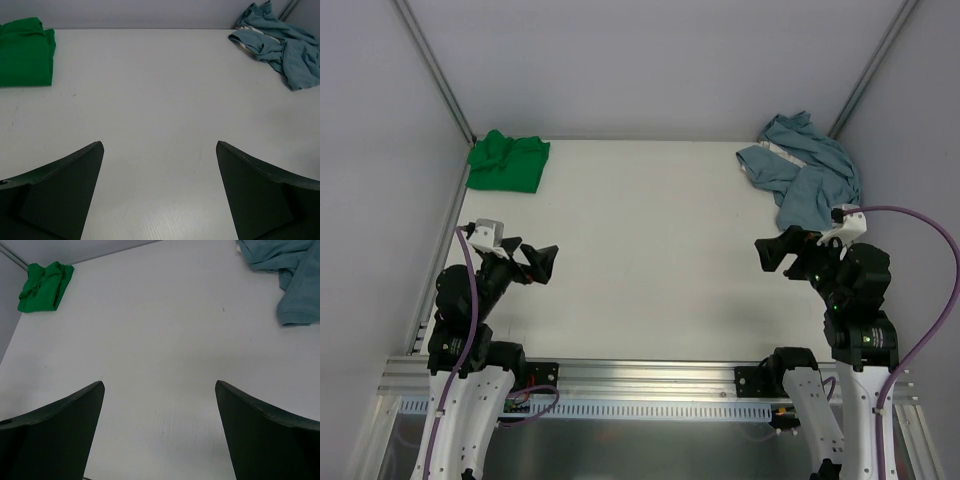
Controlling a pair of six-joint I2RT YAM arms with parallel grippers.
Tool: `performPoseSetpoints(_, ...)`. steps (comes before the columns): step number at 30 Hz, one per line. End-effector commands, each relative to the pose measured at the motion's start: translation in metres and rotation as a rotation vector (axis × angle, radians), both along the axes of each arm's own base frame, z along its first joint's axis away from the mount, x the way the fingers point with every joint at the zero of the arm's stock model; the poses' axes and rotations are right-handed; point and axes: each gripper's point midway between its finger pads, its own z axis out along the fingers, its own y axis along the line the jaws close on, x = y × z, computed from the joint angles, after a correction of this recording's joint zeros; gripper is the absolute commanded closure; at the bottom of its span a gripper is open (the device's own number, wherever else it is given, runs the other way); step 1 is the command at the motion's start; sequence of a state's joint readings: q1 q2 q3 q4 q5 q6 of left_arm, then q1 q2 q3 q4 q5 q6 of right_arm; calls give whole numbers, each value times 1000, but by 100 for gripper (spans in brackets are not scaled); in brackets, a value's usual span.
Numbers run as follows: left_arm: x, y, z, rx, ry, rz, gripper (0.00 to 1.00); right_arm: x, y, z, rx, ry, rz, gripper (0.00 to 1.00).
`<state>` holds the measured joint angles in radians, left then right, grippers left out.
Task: Fold and stack the t-shirts
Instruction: Grab crumpled tshirt from the corner of the board with the right arm
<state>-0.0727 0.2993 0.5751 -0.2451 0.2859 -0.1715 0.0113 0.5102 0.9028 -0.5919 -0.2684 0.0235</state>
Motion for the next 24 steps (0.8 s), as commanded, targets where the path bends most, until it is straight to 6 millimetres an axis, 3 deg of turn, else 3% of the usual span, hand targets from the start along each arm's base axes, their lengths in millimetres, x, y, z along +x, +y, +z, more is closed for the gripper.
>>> performPoseSetpoints(1,1,-6,10,8,-43,-36,1,1,-2,7,-21,-37,-7,0)
performPoseSetpoints(10,-1,-9,9,3,-42,-56,1,0,-4,6,-25,-26,-17,1)
performPoseSetpoints(13,0,-10,8,0,-39,-64,1,7,-14,-3,-44,22,-74,0)
performPoseSetpoints(15,0,-11,8,-2,-34,-70,1,13,-33,-8,-88,83,-178,0)
performPoseSetpoints(18,0,-12,7,-4,-30,-72,1,32,-60,-33,-171,266,-311,0)
performPoseSetpoints(19,0,-12,7,-6,-28,-71,1,47,-70,-40,-210,338,-365,0)
performPoseSetpoints(21,0,-11,7,-7,-26,-66,1,57,-81,-52,-247,439,-420,0)
performPoseSetpoints(22,0,-11,7,-8,-26,-68,1,67,-85,-43,-255,446,-447,1)
performPoseSetpoints(23,-1,-11,7,-10,-26,-67,1,78,-91,-62,-291,541,-466,0)
performPoseSetpoints(24,-1,-12,7,-11,-27,-70,1,86,-94,-65,-291,565,-481,0)
